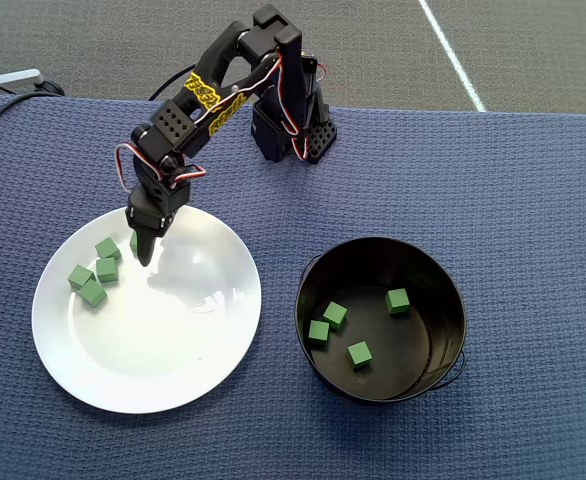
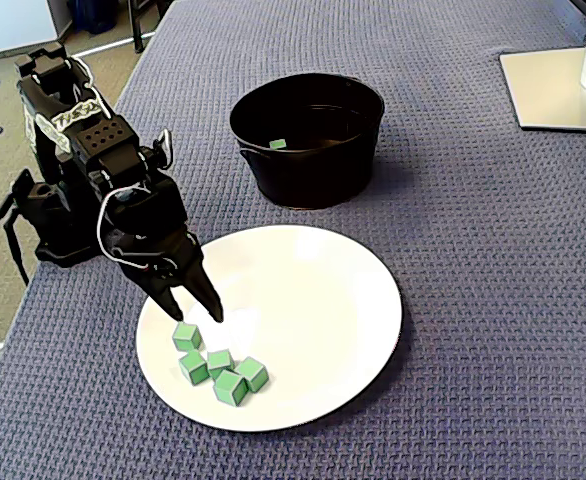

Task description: Pick up the items on the white plate and put them in the black container.

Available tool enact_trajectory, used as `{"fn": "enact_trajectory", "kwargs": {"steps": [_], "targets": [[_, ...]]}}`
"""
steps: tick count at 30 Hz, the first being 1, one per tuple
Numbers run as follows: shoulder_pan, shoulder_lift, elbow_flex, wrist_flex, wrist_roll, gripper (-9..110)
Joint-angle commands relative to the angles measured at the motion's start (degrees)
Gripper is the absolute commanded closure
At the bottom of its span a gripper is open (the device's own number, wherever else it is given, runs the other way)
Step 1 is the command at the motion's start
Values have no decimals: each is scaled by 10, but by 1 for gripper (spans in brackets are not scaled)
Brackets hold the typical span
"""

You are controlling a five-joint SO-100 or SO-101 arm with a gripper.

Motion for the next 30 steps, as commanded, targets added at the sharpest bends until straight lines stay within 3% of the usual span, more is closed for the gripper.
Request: {"fn": "enact_trajectory", "kwargs": {"steps": [1,18,22,25,30], "targets": [[18,-4,-51,7,-37,81],[56,-23,-24,-7,-91,88],[61,-19,-26,-7,-94,100],[62,-12,-24,-3,-100,102],[28,46,-32,45,-38,102]]}}
